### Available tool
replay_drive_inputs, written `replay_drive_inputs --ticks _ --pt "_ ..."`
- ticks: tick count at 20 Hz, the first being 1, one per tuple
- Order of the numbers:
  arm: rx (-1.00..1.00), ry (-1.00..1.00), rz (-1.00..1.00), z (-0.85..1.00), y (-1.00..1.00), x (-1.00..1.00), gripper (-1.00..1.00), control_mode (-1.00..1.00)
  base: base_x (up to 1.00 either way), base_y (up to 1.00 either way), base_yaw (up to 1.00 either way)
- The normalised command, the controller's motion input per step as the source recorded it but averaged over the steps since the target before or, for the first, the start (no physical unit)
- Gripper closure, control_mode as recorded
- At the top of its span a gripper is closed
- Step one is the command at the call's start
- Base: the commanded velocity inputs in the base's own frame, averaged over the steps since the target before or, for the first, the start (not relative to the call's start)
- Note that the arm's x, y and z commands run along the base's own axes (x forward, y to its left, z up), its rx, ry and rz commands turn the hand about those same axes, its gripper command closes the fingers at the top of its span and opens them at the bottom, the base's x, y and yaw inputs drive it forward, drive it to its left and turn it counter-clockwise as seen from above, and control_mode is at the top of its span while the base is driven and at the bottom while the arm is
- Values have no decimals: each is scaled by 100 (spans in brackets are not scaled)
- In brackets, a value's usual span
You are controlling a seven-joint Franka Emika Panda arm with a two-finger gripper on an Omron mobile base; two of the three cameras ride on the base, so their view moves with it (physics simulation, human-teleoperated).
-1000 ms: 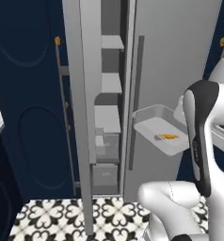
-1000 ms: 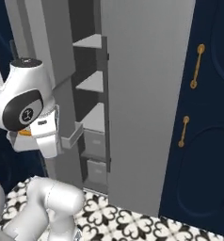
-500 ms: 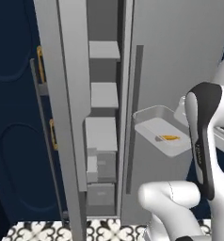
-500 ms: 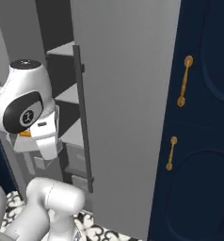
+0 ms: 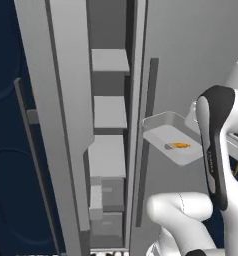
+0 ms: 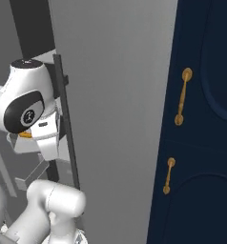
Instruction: Take the meat container that has the shrimp and place it on the second highest rack of the freezer. Then take the vegetable container that has the cucumber and corn and place it on the highest rack of the freezer.
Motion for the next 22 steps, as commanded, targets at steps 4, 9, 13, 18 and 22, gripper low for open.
replay_drive_inputs --ticks 4,9,13,18,22 --pt "0 0 0 0 0 0 100 100 37 6 11" --pt "0 0 0 0 0 0 100 100 30 27 14" --pt "0 0 0 0 0 0 100 100 46 39 9" --pt "0 0 0 0 0 0 100 100 20 74 1" --pt "0 0 0 0 0 0 100 100 4 69 0"
